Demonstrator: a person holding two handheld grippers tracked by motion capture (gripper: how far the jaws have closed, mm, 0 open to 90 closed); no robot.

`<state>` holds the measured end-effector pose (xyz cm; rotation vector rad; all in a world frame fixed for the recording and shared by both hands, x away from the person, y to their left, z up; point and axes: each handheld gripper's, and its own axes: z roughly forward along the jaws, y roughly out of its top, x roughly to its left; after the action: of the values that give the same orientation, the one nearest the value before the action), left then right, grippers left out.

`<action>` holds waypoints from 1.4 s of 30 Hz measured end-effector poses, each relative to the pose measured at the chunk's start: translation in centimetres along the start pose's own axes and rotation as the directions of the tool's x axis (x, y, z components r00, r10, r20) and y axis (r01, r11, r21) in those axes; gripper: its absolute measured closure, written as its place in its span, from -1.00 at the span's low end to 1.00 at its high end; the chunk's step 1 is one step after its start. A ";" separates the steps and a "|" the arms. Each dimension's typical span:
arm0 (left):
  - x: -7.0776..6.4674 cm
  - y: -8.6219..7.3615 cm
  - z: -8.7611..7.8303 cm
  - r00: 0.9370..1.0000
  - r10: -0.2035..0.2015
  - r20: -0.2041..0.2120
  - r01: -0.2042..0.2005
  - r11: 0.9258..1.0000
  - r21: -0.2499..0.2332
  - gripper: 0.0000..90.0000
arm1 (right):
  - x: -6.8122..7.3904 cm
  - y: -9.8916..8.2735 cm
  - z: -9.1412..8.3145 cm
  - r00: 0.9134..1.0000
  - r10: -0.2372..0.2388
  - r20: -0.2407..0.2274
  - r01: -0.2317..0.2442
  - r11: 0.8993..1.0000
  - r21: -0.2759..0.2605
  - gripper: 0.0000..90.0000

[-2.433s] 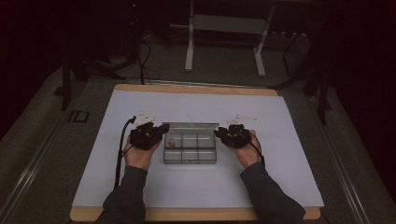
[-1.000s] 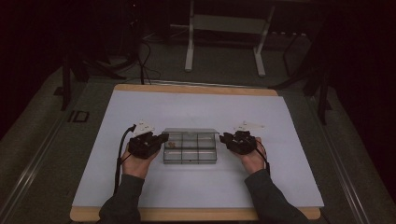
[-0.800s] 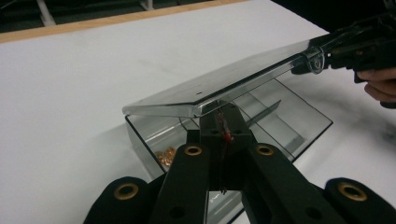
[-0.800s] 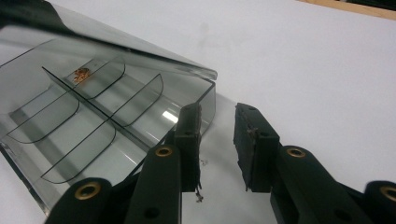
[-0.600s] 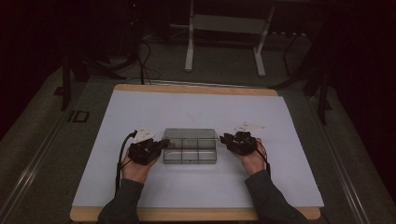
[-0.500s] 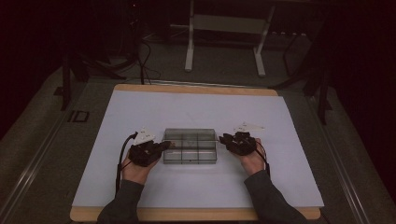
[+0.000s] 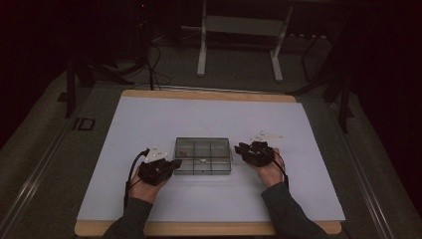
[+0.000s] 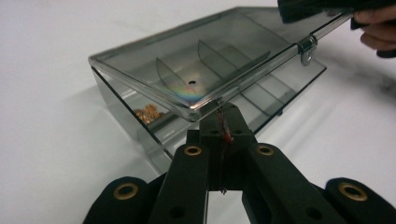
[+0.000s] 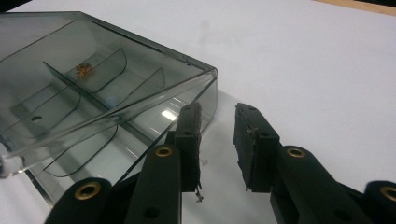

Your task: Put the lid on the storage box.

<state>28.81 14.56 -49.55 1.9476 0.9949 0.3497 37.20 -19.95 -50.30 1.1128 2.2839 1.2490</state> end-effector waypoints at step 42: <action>0.7 -2.5 -0.7 1.000 0.003 -0.020 -0.001 0.995 0.102 0.95 | -0.1 -0.2 -0.3 1.000 0.003 -0.001 -0.003 1.000 0.001 0.58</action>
<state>27.60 16.19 -51.30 2.0404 1.0413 0.3262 37.02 -20.21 -50.30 1.1166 2.2841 1.2497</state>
